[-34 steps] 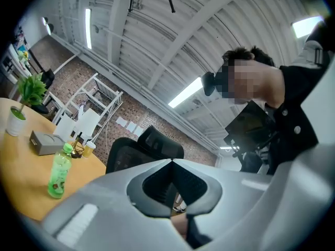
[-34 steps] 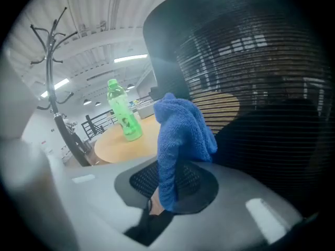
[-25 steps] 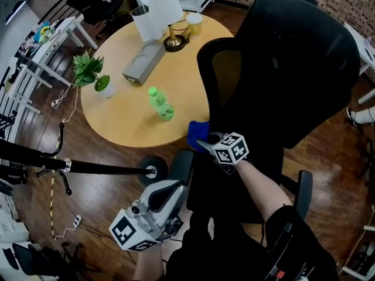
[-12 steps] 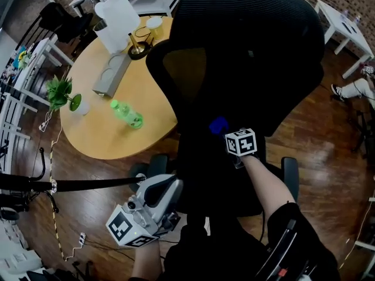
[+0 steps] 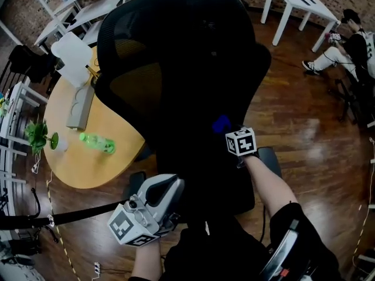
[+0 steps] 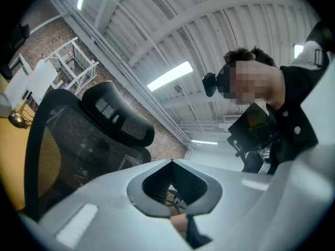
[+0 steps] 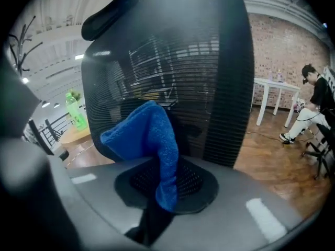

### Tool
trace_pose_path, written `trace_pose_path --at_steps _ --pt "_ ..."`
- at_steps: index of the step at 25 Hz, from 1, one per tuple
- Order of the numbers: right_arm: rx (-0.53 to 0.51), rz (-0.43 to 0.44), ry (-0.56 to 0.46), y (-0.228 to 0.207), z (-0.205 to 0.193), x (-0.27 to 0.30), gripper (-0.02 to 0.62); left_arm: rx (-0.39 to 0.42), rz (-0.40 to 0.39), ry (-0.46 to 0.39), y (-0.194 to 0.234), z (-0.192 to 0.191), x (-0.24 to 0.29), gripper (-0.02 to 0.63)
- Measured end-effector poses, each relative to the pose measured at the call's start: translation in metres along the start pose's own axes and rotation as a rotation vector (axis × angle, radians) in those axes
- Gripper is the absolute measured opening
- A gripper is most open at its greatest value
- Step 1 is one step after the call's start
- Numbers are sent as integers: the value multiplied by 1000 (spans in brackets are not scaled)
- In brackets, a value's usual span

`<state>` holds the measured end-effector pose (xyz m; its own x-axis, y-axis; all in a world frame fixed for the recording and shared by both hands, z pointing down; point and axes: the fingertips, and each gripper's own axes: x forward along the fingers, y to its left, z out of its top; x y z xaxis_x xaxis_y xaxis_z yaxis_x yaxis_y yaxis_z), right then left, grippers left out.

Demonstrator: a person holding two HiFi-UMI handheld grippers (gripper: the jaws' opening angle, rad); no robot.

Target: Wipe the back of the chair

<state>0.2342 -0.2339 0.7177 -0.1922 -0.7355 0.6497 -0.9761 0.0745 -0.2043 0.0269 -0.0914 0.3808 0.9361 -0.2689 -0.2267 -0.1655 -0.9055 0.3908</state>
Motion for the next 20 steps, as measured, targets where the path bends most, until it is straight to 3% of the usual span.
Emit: trace_pose_path --at_steps 6,13,20 --pt "42 -90 -45 -40 4 -31 55 -17 -76 28 -14 -12 22 -3" --pt "59 -168 -125 -57 26 -61 55 -32 -130 41 -17 -16 32 -3" --pt "83 -342 -207 -70 28 -83 55 -67 -162 46 -11 -21 32 -3"
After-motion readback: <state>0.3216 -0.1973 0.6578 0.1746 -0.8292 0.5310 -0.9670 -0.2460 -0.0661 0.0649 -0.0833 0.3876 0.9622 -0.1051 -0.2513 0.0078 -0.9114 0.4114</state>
